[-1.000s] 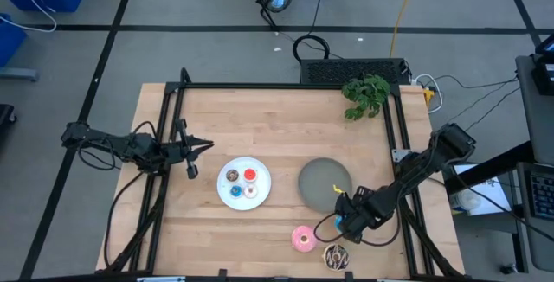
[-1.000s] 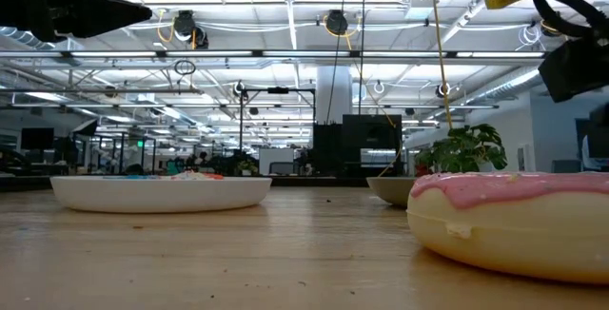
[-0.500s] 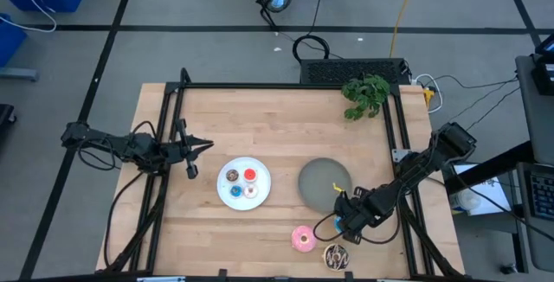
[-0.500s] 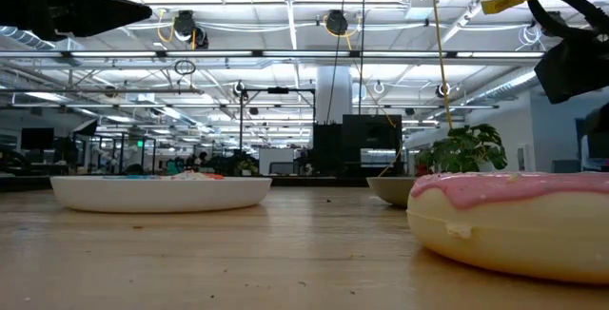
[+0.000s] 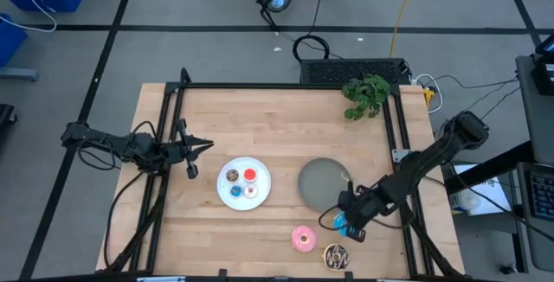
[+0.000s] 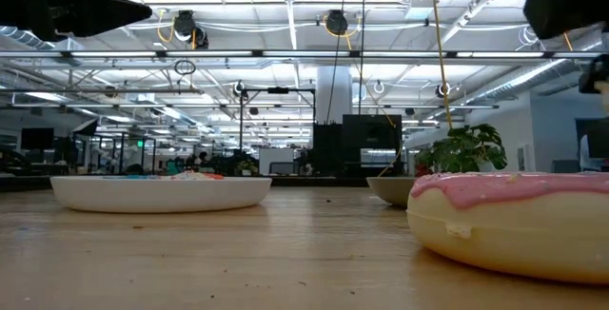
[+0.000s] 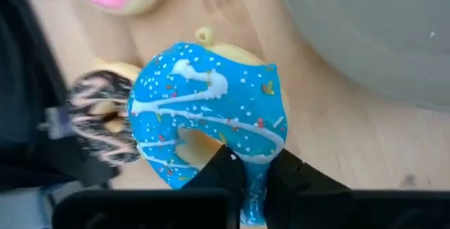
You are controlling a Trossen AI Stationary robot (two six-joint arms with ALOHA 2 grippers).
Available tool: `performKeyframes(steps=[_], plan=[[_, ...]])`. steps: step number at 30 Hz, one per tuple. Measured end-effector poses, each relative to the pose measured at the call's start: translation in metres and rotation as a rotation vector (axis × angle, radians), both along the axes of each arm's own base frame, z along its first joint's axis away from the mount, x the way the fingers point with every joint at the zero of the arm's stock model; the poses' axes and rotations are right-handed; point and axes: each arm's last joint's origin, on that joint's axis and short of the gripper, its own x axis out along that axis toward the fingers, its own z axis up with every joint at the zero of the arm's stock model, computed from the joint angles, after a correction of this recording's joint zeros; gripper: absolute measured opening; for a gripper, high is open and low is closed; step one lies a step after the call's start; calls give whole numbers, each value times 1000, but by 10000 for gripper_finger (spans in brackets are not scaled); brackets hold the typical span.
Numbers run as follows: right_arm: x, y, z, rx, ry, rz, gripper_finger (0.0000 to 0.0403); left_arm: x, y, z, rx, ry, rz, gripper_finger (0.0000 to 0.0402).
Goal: Pick & Place donuts
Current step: Put the large blue and white donut on the gray plate
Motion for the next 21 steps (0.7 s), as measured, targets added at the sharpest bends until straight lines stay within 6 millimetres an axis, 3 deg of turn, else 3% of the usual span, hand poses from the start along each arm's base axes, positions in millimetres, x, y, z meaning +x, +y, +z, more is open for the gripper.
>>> performKeyframes(steps=[4, 11, 16, 21], plan=[[-1, -18, 16, 5, -45, -15, 15, 0, 0, 0, 1, 0, 0, 31], [2, -69, 28, -83, -29, -129, 10, 0, 0, 0, 16, 2, 1, 31], [14, -99, 20, -134, 14, -181, 11, 0, 0, 0, 18, 3, 1, 31], [27, -114, 1, -140, 91, -155, 12, 0, 0, -1, 28, 12, 1, 31]])
